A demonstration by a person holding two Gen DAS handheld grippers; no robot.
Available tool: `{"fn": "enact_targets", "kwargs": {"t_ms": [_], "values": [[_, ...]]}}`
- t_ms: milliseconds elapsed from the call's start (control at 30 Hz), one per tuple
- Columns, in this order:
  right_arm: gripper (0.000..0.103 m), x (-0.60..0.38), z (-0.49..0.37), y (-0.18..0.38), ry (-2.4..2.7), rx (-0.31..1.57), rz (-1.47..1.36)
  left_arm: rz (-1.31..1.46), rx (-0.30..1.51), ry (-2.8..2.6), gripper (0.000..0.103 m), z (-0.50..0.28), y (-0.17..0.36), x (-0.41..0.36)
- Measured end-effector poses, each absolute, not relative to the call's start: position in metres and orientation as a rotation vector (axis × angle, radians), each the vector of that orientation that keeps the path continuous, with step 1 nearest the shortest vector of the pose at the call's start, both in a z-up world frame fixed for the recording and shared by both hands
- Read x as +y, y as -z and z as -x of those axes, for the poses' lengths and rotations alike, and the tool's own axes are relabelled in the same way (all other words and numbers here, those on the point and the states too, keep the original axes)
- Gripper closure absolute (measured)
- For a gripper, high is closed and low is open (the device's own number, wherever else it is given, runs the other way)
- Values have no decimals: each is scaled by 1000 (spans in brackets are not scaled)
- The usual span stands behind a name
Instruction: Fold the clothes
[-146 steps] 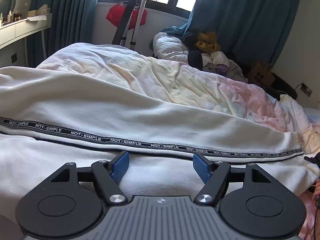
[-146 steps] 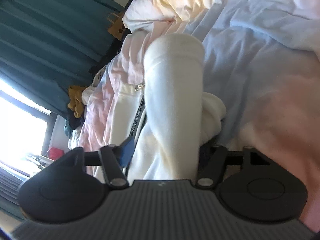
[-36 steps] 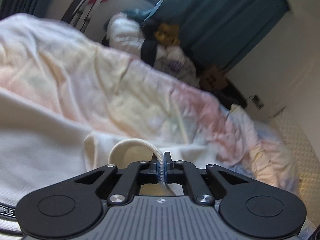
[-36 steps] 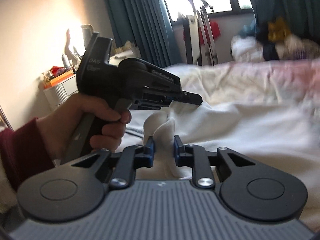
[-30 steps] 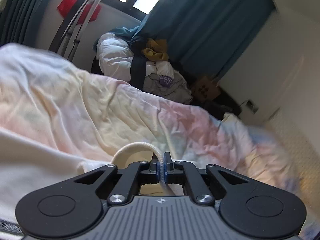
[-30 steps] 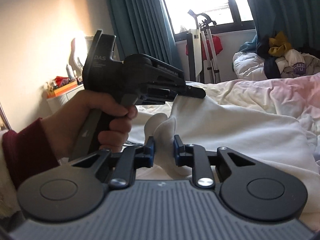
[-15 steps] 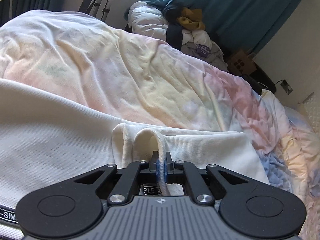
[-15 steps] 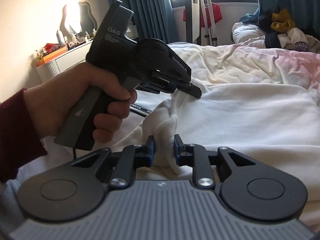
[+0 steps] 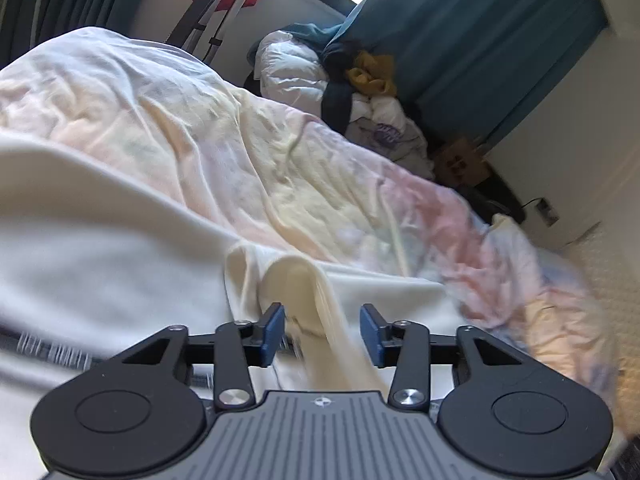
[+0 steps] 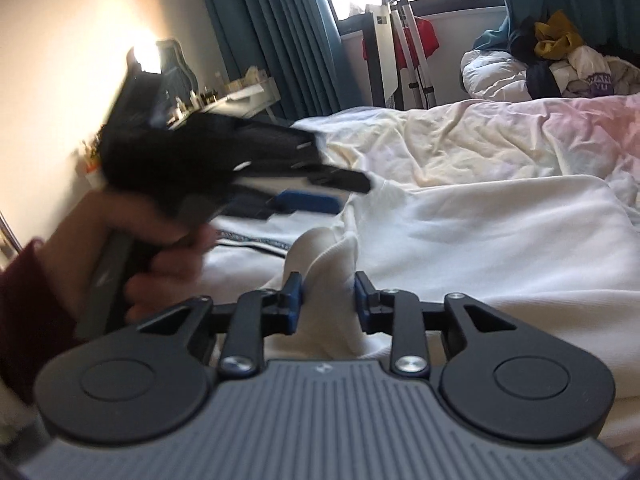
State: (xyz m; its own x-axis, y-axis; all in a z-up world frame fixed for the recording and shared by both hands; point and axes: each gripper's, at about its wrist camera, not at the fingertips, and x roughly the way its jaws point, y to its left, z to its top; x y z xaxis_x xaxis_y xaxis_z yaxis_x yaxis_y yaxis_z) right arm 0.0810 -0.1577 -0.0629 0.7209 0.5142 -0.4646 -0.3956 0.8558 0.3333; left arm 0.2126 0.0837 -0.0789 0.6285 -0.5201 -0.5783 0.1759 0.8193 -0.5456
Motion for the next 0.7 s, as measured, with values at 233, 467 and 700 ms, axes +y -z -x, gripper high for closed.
{"fn": "enact_targets", "kwargs": {"t_ms": [233,467,700], "values": [[62,-202,-76,46,-504,517,-448,533,764,512,39,-153,67,91],[60,-231,-83,64,-246,570,-439,450,785,541,26,-135,73,70],[63,-223,-95,89,-180,638,-361,270,797,571,22,-131,79,49]]}}
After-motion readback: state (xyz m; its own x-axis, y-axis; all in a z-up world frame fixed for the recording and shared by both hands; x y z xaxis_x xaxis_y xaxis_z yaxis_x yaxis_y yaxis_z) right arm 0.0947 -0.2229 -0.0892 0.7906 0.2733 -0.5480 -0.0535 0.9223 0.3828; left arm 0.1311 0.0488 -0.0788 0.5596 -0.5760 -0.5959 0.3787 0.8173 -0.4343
